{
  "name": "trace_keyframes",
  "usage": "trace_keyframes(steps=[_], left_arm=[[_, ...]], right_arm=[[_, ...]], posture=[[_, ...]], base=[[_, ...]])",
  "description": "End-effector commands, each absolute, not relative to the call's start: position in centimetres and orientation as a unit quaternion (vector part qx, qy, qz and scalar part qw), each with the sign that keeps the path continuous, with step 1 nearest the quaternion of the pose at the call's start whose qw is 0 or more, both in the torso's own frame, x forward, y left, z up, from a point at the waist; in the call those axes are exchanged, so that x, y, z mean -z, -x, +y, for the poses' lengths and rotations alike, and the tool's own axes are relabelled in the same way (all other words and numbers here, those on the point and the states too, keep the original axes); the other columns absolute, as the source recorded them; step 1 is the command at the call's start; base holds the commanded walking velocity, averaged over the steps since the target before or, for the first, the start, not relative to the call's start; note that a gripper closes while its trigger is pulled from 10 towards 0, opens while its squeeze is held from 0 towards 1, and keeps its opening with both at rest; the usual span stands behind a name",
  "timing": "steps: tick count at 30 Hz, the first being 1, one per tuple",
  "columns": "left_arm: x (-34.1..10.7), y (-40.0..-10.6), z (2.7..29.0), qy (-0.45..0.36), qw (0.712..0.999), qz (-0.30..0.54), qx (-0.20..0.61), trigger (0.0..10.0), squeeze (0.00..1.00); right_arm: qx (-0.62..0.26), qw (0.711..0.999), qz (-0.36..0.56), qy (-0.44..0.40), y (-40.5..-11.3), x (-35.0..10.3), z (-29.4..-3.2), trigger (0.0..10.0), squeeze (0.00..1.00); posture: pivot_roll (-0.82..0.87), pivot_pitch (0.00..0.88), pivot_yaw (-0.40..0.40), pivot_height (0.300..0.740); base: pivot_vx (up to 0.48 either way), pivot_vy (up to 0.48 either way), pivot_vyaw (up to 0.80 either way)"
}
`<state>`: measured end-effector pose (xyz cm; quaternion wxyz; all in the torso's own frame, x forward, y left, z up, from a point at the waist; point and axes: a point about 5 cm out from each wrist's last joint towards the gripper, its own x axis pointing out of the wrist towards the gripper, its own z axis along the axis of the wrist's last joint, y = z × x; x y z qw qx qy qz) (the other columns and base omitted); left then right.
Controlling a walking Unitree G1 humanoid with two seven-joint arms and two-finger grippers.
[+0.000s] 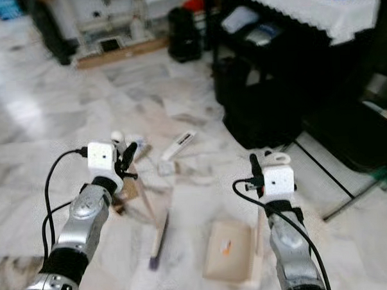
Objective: Sweep floor
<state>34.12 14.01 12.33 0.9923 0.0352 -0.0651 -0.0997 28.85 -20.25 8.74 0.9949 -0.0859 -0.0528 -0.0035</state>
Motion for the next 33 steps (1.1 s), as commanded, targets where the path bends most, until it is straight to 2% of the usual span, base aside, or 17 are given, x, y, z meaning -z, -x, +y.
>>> trace_keyframes(steps=[1,14,33], left_arm=[[-13.06,-34.21,13.86,-0.038,0.991,-0.081,0.101,10.0,0.0],[-13.0,-34.1,13.9,-0.037,0.991,-0.082,0.1,10.0,0.0],[-13.19,-34.1,13.51,-0.019,0.99,-0.086,0.11,10.0,0.0]], right_arm=[[0.003,0.994,-0.076,0.083,-29.04,-9.74,-20.18,10.0,0.0],[-0.003,0.994,-0.074,0.085,-29.05,-9.66,-20.09,10.0,0.0],[0.025,0.996,-0.051,0.065,-29.32,-9.26,-20.9,10.0,0.0]], posture=[[0.04,0.078,0.034,0.74],[0.04,0.052,0.035,0.74],[0.04,0.056,0.029,0.74]], base=[[0.0,0.0,0.8],[0.0,0.0,0.78],[0.0,0.0,-0.03]])
